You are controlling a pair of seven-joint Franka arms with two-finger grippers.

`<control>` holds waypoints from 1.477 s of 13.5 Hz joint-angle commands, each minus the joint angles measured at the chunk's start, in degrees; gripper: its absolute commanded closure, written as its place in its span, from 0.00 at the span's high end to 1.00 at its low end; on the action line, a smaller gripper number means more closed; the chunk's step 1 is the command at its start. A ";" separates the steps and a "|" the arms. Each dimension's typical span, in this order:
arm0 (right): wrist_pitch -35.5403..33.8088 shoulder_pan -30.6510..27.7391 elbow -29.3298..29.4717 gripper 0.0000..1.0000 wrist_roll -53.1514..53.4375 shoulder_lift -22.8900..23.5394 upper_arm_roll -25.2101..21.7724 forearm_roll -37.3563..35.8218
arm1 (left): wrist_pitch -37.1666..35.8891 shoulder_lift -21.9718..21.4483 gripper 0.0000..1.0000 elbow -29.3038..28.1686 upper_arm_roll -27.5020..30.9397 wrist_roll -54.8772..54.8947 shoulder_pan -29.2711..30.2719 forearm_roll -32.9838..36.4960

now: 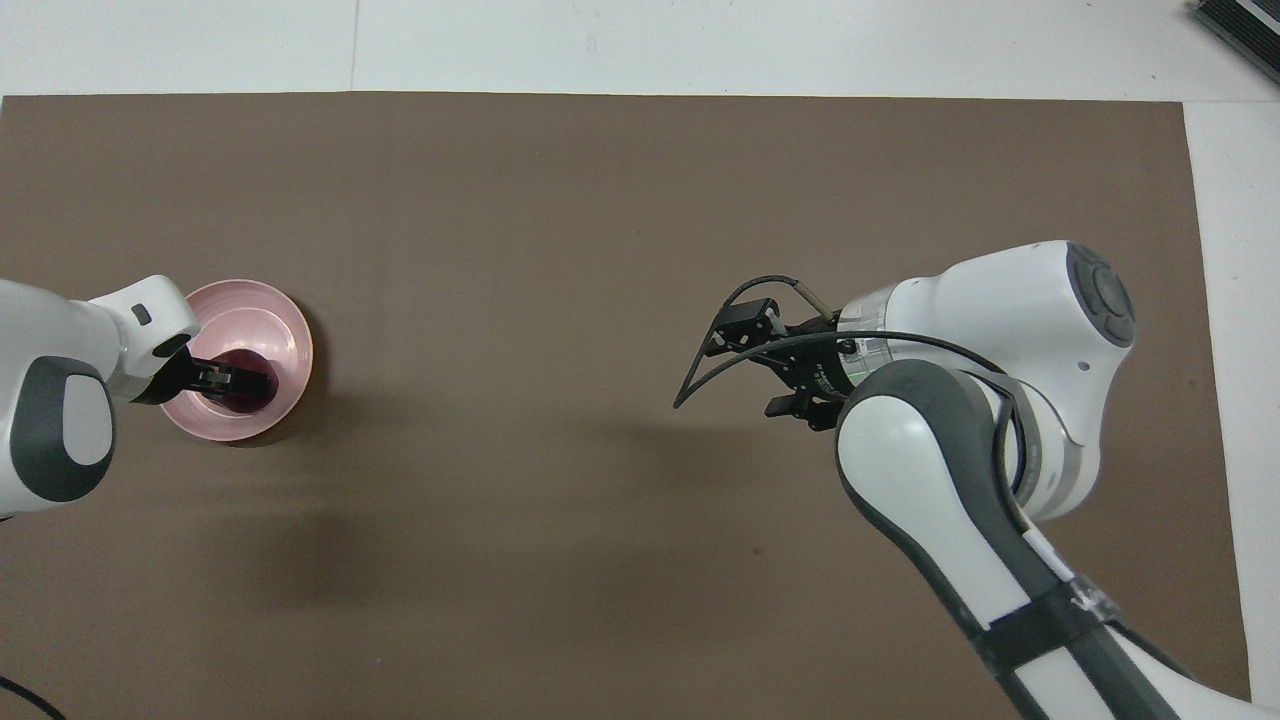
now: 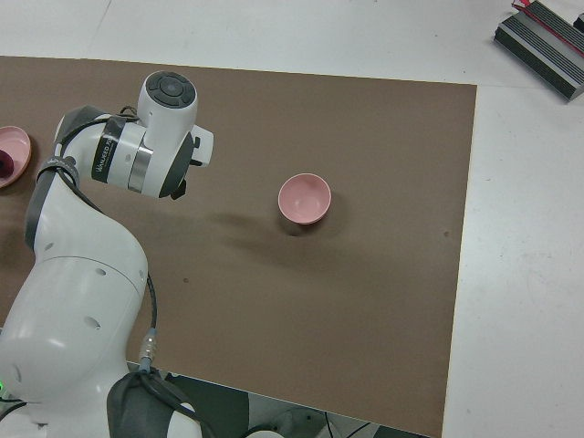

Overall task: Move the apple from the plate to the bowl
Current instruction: 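Lift the apple with the left gripper while the right gripper approaches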

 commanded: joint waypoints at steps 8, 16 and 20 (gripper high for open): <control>1.88 0.22 1.29 1.00 2.42 -0.44 0.06 24.07 | -14.16 -7.69 0.00 5.60 -1.67 0.00 -0.71 -13.10; 10.41 6.55 1.20 1.00 22.91 1.48 0.24 37.70 | -1.25 -7.60 0.00 4.64 -1.94 -14.40 -17.31 -29.54; 10.85 6.73 2.07 1.00 22.91 2.46 0.24 41.05 | 5.00 -7.60 0.00 4.64 -3.34 -15.03 -22.60 -38.95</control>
